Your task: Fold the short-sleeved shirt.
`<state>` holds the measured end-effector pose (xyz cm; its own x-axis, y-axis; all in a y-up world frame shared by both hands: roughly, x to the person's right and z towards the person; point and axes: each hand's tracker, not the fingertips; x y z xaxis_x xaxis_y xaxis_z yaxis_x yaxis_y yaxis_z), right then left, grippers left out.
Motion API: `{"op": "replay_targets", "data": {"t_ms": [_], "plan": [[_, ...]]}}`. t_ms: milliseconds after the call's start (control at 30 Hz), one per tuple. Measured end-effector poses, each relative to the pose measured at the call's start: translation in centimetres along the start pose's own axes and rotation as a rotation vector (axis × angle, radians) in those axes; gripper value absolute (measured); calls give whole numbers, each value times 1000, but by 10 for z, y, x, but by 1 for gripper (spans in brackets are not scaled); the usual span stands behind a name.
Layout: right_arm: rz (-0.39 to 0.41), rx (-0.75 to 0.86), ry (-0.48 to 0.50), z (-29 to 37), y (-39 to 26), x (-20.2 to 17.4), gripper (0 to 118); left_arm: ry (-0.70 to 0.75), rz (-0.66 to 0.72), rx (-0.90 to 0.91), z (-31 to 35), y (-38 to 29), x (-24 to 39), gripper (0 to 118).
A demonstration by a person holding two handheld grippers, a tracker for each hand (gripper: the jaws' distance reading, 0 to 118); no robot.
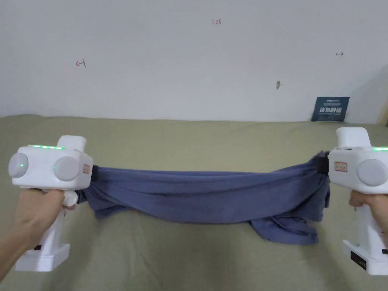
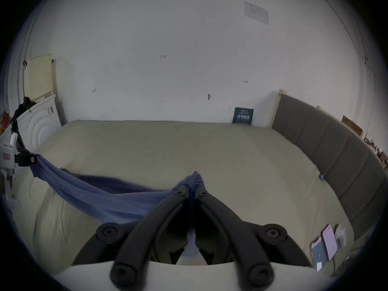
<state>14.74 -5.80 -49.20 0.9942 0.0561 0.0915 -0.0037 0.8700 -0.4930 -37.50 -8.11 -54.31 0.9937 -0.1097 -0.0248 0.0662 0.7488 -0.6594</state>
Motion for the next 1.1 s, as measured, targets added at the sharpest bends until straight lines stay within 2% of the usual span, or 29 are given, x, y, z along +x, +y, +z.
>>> {"op": "replay_targets", "data": {"t_ms": [100, 300, 433, 533, 800, 1000, 1033, 1067, 1100], "plan": [[-26, -29, 25, 30, -37, 8, 4, -23, -19, -2, 29, -37, -4, 7], [-30, -70, 49, 107, -113, 24, 4, -76, -45, -32, 90, -117, -13, 7], [-54, -107, 68, 155, -160, 32, 4, -111, -19, -65, 122, -165, -25, 7], [-41, -137, 72, 182, -188, 32, 4, -144, 6, -89, 144, -198, -30, 7], [-20, -213, 97, 226, -241, 35, 4, -155, 4, -105, 189, -253, -38, 7], [-22, -242, 103, 223, -257, 33, 4, -149, -11, -126, 188, -266, -38, 10], [-23, -245, 101, 222, -258, 32, 13, -149, -12, -128, 187, -267, -37, 28], [-25, -246, 98, 222, -259, 30, 32, -151, -11, -129, 186, -267, -37, 58], [-33, -250, 97, 222, -259, 30, 66, -159, -2, -127, 187, -266, -37, 94]]}}
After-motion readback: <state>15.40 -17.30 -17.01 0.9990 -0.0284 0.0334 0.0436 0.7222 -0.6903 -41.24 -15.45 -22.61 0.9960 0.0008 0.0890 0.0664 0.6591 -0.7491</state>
